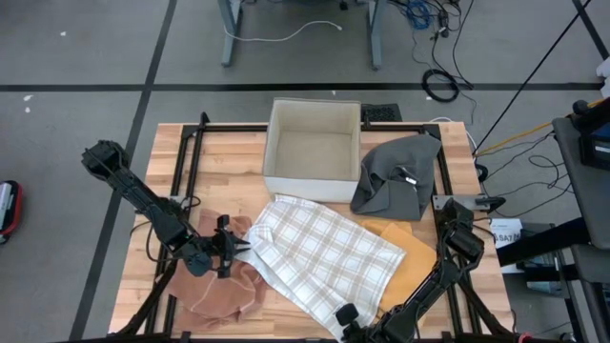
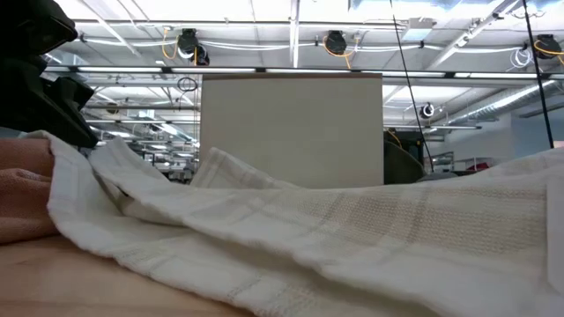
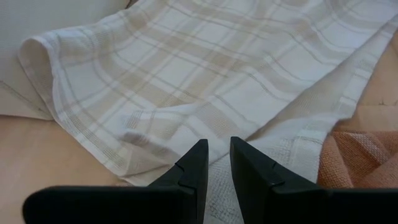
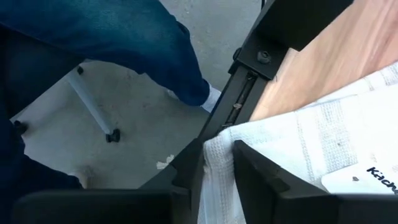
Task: Fold towel
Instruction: Fold the white patterned towel
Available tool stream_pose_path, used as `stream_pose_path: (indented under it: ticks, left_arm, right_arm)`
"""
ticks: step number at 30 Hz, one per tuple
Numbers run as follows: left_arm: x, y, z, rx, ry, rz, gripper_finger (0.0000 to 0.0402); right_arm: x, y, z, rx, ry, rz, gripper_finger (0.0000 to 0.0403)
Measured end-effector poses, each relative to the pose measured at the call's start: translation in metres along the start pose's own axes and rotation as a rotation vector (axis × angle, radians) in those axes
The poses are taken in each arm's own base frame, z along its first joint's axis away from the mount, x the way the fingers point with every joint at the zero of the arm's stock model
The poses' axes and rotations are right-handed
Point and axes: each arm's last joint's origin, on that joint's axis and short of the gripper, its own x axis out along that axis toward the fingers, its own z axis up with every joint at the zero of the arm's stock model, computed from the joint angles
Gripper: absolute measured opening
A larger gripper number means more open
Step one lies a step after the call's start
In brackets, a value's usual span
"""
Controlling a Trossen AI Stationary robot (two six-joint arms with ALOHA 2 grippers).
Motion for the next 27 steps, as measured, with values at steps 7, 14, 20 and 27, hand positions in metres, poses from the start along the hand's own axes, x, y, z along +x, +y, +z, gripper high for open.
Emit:
stream_pose_path:
  ticks: [7,14,20,27]
  left_arm:
    - [0.0,0.0,0.0,-0.001,0.0,0.0,0.0074]
    - [0.0,0.0,0.0,-0.004,0.0,0.0,0.0074]
    - [0.0,0.0,0.0,-0.004,0.0,0.0,0.0074]
    - [0.0,0.0,0.0,0.004,0.0,0.0,0.0074]
  right_arm:
    - [-0.008,-0.002,0.002,-0.015,-0.007,0.008,0.0037]
    - [-0.021,-0.003,0.008,-0.02,-0.027,0.014,0.0031]
    - [-0.026,-0.003,0.006,-0.029,0.009,0.069,0.0031]
    - [-0.029,0.008,-0.005,-0.076,0.081,0.08,0.0025]
